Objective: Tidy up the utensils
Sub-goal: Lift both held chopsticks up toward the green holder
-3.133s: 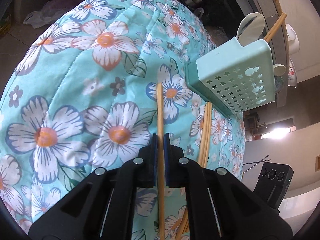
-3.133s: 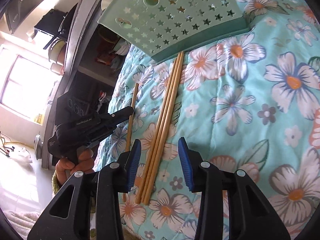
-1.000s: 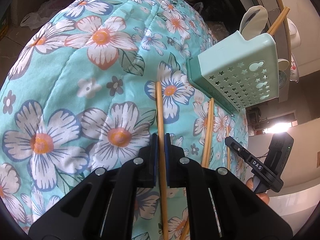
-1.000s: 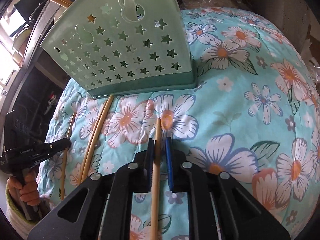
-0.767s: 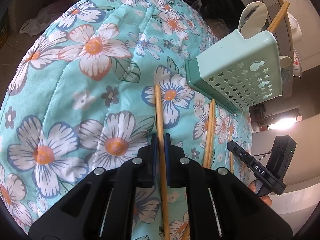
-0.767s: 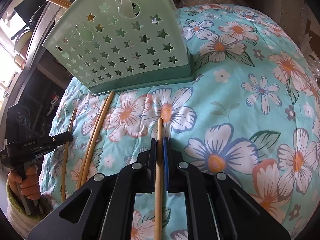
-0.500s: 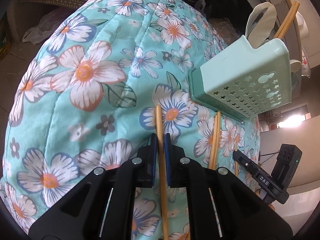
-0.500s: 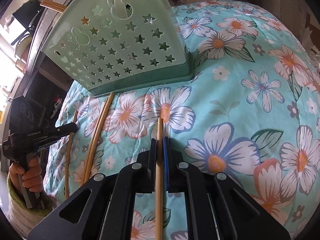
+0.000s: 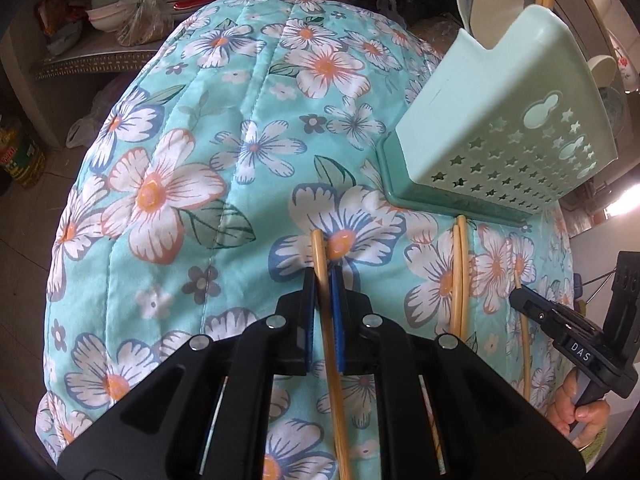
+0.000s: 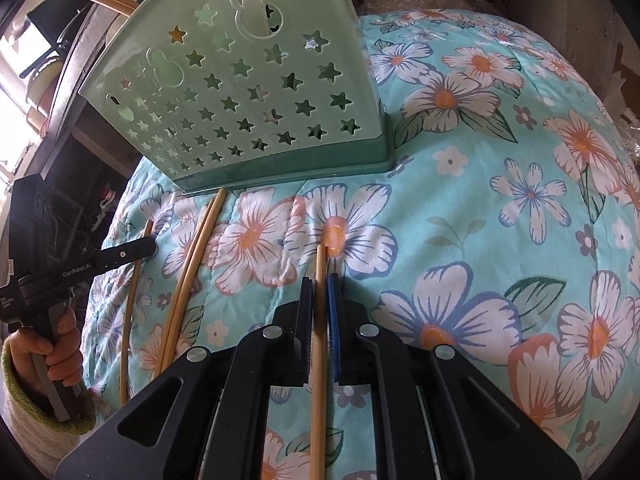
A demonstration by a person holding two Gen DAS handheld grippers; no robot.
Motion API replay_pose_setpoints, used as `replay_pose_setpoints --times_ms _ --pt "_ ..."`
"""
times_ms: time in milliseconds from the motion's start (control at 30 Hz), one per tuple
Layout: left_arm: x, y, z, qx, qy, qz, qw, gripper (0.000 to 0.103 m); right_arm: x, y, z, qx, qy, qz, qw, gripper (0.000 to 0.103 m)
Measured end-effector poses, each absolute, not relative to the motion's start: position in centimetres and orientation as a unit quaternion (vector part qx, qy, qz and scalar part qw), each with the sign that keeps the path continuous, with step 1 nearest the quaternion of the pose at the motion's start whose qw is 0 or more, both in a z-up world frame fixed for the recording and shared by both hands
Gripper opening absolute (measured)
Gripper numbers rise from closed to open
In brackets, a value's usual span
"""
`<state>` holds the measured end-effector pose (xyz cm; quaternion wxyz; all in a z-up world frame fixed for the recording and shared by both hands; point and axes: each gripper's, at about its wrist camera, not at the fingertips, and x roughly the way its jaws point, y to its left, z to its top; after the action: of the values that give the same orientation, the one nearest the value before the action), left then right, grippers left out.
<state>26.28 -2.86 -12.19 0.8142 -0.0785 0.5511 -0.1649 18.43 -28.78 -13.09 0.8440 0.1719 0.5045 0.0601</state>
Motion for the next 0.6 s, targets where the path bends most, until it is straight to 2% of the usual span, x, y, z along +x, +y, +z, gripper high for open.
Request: replay_pose_setpoints --times_ms 300,600 --pt "24.6 -4.2 -10.8 -0.036 0.524 -0.150 0.838 0.006 17.4 -28.8 -11.8 0.179 0.488 0.060 0.852 0.006" --pt "21.6 -4.4 -6.5 -0.023 0.476 -0.161 0.864 0.006 15.5 -29.5 -8.9 0.203 0.458 0.072 0.862 0.006"
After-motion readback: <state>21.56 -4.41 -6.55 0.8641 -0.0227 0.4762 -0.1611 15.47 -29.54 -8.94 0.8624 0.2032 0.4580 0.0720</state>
